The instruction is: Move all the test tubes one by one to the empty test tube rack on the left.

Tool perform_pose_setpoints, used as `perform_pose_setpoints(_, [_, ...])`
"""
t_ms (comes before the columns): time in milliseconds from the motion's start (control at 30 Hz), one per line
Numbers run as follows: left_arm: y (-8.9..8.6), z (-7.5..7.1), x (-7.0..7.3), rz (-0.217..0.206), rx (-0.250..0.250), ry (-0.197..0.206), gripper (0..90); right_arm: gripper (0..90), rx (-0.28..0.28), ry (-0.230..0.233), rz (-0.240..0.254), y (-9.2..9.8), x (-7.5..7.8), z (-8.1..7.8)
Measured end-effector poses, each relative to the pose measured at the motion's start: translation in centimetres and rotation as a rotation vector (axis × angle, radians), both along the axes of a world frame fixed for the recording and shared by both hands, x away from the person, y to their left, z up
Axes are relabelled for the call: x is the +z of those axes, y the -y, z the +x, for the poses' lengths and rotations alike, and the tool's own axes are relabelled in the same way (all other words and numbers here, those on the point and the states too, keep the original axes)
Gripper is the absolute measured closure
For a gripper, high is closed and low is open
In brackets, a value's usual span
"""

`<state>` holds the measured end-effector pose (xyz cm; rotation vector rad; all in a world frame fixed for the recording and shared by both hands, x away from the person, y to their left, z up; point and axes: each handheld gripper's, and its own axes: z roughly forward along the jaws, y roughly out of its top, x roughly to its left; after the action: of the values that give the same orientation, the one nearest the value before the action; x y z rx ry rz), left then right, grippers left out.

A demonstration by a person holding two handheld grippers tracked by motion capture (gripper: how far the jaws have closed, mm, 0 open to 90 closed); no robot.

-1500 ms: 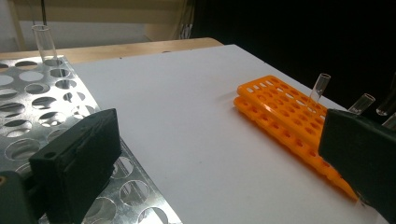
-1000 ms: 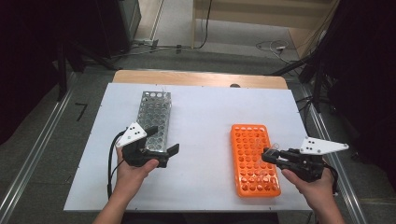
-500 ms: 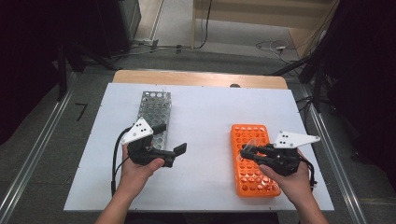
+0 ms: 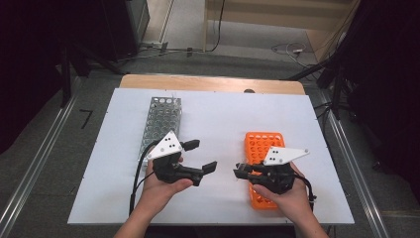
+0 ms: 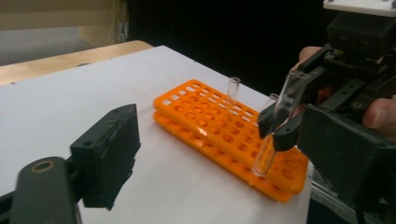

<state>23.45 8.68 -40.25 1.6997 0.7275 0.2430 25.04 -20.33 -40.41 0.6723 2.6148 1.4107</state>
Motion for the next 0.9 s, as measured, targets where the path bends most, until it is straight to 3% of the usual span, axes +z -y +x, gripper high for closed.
perform_pose_setpoints(200, [1.1,-0.3,-1.0,0.019,-0.041,-0.031,23.4,74.3,0.019,-0.005,-0.023,-1.3,-0.4,-0.7])
perform_pose_setpoints(333, [1.8,-0.7,-1.0,0.021,-0.077,-0.025,27.4,74.3,0.028,-0.009,-0.042,-1.9,-0.8,-1.0])
perform_pose_setpoints(533, [2.8,-1.1,-1.3,0.023,-0.146,-0.024,41.6,74.3,0.023,-0.023,-0.057,-2.7,-1.2,-1.1])
perform_pose_setpoints(633, [3.1,-1.1,-1.5,0.022,-0.169,-0.019,54.2,74.3,0.034,-0.024,-0.056,-2.9,-1.4,-1.2])
perform_pose_setpoints(733, [3.4,-1.2,-1.6,0.022,-0.173,-0.013,60.9,74.2,0.038,-0.030,-0.052,-3.0,-1.4,-1.2])
perform_pose_setpoints(900, [3.8,-1.3,-1.7,0.027,-0.178,-0.009,63.3,74.2,0.048,-0.029,-0.051,-3.1,-1.4,-1.3])
